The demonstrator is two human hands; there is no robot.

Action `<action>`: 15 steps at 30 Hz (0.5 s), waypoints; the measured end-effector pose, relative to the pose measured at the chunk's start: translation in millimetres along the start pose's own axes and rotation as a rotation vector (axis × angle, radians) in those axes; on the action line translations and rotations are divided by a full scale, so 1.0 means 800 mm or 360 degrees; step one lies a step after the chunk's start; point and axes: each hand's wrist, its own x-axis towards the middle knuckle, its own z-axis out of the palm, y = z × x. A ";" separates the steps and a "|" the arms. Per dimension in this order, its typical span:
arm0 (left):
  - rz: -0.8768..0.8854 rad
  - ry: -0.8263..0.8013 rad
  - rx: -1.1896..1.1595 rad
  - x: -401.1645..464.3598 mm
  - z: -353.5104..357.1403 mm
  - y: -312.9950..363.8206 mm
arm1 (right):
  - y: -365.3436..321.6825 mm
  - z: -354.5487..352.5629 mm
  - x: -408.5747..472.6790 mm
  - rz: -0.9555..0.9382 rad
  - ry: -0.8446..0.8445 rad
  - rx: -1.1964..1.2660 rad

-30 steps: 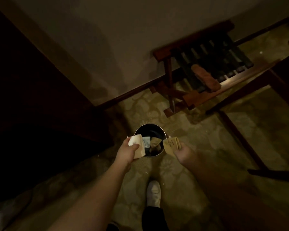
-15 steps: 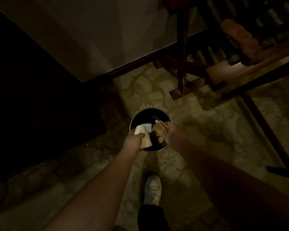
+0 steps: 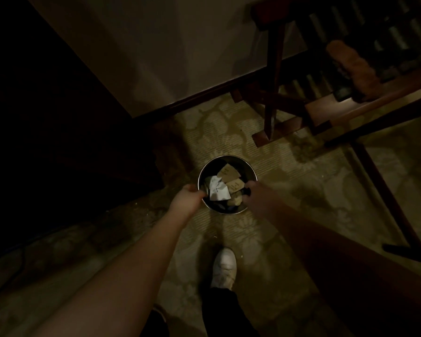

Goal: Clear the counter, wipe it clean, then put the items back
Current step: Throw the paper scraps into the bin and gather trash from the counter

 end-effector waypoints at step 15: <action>0.0797 0.0340 0.0554 -0.390 -0.214 0.150 | -0.249 -0.221 -0.289 -0.0686 0.0256 -0.0345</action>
